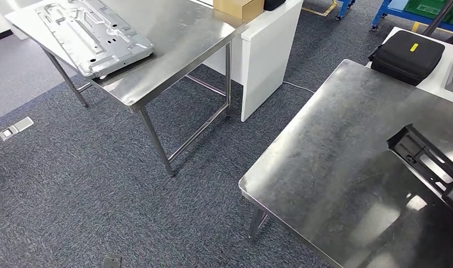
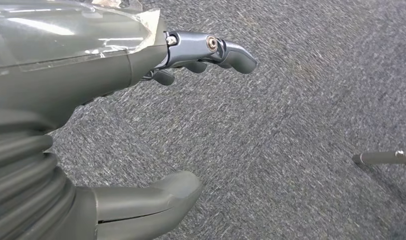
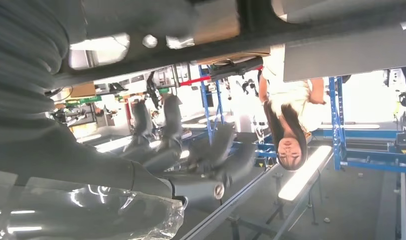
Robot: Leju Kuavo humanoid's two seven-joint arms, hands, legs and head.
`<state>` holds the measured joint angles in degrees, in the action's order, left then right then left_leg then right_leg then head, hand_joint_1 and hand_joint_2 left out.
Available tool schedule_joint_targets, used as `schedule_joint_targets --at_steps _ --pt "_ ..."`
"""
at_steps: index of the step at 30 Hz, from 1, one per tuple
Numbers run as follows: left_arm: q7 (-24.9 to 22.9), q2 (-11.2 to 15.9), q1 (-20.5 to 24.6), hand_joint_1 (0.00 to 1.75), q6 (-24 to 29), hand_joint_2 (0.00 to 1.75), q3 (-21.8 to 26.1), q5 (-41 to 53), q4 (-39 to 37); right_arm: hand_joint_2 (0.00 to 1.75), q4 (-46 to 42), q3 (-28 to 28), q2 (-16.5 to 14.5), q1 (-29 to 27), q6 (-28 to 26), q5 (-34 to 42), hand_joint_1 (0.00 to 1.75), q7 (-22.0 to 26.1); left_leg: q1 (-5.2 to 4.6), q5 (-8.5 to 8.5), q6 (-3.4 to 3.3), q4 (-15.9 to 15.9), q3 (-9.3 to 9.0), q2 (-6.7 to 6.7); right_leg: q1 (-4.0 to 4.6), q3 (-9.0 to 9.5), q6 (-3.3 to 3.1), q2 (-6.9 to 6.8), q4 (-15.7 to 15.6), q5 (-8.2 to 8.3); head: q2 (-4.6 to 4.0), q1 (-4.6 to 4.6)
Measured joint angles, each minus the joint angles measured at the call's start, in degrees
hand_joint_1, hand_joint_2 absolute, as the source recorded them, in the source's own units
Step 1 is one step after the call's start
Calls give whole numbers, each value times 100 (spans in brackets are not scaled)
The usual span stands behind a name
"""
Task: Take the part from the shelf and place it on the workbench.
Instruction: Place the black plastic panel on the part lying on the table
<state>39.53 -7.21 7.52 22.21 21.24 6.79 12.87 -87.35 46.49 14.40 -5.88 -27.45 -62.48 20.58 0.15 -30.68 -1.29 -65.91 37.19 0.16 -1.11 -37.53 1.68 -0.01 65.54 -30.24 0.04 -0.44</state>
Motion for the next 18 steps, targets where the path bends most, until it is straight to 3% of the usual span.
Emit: schedule_joint_targets --at_steps 3,10,18 --pt "-1 0 -13 0 -1 0 28 -3 10 175 30 0 0 38 -16 -13 0 3 0 0 0 0 0 0 0 0 0 0 0 0 0 0" --pt "1 -2 -16 0 0 0 35 17 14 175 76 0 -1 51 32 -68 0 -11 -5 0 0 0 0 0 0 1 0 0 0 0 0 1" --pt "1 2 -19 0 -6 0 66 73 14 175 69 -4 4 34 1021 196 0 -76 -6 0 0 0 -1 0 -1 0 0 0 0 0 0 0"
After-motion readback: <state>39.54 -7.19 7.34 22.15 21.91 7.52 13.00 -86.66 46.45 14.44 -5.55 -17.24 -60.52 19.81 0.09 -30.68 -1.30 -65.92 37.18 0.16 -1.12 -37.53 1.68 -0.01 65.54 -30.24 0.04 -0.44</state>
